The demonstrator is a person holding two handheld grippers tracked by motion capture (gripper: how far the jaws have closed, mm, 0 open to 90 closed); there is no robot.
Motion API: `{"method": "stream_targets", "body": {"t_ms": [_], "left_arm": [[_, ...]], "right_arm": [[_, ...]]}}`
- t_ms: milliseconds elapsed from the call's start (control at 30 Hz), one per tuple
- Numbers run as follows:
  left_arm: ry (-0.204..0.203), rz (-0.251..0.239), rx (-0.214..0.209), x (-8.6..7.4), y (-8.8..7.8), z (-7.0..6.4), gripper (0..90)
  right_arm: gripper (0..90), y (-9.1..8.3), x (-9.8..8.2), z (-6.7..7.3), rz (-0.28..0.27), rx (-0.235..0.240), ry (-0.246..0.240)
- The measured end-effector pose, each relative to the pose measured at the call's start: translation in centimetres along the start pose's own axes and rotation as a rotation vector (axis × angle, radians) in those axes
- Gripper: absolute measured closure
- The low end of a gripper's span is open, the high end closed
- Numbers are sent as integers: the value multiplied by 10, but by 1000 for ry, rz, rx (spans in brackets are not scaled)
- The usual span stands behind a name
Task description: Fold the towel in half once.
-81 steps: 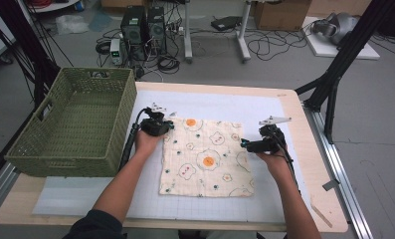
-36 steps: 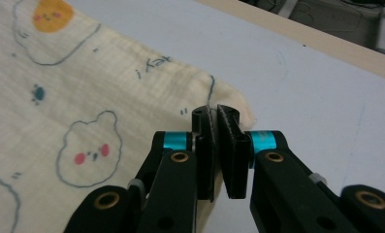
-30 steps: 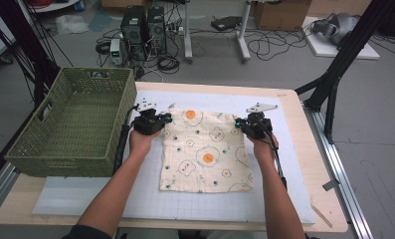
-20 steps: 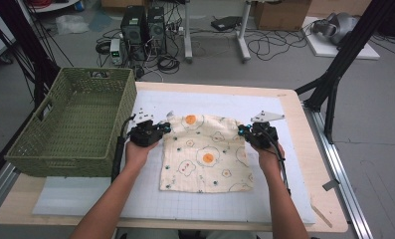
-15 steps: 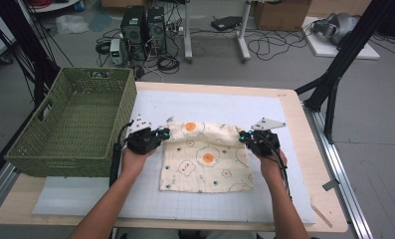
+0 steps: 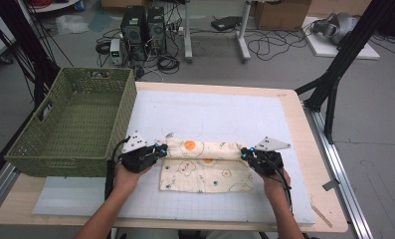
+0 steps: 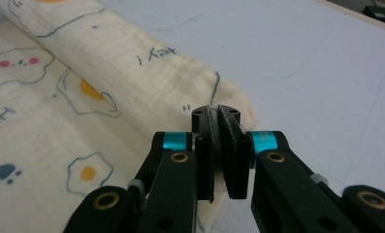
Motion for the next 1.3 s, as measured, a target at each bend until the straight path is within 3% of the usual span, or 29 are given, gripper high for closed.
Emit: {"method": "stream_targets", "body": {"t_ms": [267,433,700,833,967,1100,1167,1300], "left_arm": [[14,26,-29,-8,-6,-14,858],[3,47,-37,-18,-7,-13,856],[18,57,-46,-20,-12,-20,855],[9,38,-49,-20,-18,-22,855],[7,71,-71,-28,-17,-26,844],[-41,72,-38,-29,-19,-21,661],[-72,34,-23,-25,-24,-17,557],[-97,-24,7,-19,-33,-6,508]], "right_arm": [[854,-13,-14,5,-10,13,4],[851,-14,-22,7,0,33,16],[850,-22,-21,13,-13,38,10],[849,-29,-23,15,-16,47,5],[826,-29,-28,15,13,56,-3],[754,-32,-32,10,34,62,15],[742,-42,-31,3,-3,64,47],[717,-61,-31,-15,-91,51,130]]}}
Point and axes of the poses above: each handheld gripper's, and its own axes: y roughly forward along the jaws, x roughly out of its top, z roughly to its left, the point moved 3 cm from there along y, roughly forward along the jaws, and after that the axes turned 6 degrees about -x, right-handed, at the moved point
